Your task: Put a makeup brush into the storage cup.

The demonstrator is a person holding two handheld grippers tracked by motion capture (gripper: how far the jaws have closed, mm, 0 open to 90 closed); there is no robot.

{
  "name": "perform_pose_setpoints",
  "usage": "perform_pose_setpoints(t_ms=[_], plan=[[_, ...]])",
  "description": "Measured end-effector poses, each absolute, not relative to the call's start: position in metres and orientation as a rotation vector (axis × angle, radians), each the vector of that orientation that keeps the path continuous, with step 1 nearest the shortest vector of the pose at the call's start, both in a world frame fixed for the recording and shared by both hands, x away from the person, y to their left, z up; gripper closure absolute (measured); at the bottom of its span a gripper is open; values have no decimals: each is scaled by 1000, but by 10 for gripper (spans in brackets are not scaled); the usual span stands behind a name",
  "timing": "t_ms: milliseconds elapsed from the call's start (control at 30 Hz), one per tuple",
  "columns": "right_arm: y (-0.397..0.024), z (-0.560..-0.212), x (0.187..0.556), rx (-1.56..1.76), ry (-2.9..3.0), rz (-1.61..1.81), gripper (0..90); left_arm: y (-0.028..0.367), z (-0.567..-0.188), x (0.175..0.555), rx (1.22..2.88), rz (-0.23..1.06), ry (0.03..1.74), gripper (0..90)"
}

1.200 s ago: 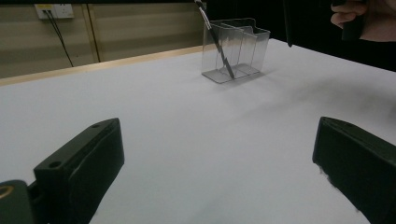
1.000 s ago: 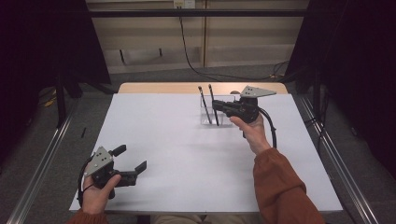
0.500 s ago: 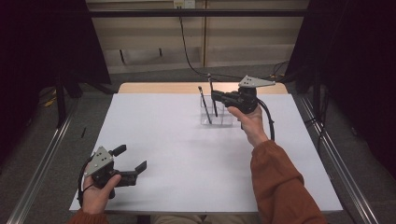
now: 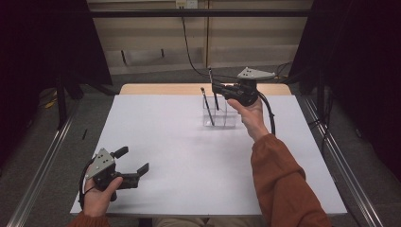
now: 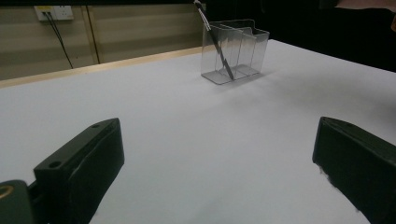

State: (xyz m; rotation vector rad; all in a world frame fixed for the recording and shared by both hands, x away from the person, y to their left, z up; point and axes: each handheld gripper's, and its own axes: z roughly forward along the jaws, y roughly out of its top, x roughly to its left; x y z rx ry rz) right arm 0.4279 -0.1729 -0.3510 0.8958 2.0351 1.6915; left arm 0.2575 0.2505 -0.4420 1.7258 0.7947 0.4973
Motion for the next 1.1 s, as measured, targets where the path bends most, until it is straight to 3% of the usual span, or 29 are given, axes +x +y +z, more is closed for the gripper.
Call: perform_pose_setpoints(t_ms=[1100], plan=[[-150, -349, 461, 956, 2000, 1640, 846, 251, -442, 258, 1726, 495, 785, 21]])
